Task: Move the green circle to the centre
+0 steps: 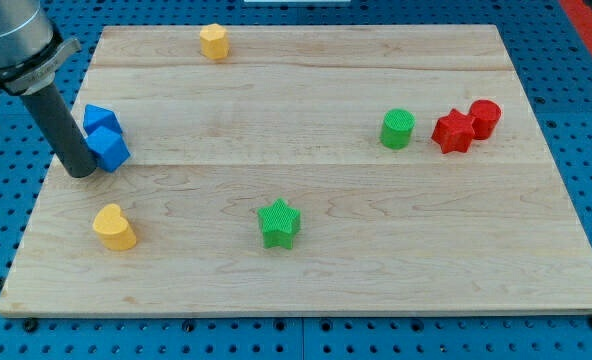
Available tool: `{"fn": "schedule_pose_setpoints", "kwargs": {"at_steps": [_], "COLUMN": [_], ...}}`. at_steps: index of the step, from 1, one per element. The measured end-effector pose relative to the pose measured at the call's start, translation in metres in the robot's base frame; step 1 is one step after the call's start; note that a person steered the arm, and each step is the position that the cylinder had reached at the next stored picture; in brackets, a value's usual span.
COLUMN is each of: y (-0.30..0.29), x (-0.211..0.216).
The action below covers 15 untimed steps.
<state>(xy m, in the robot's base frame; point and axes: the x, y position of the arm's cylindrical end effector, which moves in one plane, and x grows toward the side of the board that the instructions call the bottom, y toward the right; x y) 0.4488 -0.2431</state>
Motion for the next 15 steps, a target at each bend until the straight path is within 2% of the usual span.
{"fn": "schedule_pose_setpoints", "kwargs": {"at_steps": [1,2,4,8,9,10,11,12,13,14,15], "y": [0.000,0.023,0.121,0.132,0.132,0.174,0.239,0.330,0.399,0.404,0.393], "x": [-0.010,0.006,0.005,0.011,-0.001,-0.038,-0.098,-0.098,-0.072,-0.017,-0.042]}}
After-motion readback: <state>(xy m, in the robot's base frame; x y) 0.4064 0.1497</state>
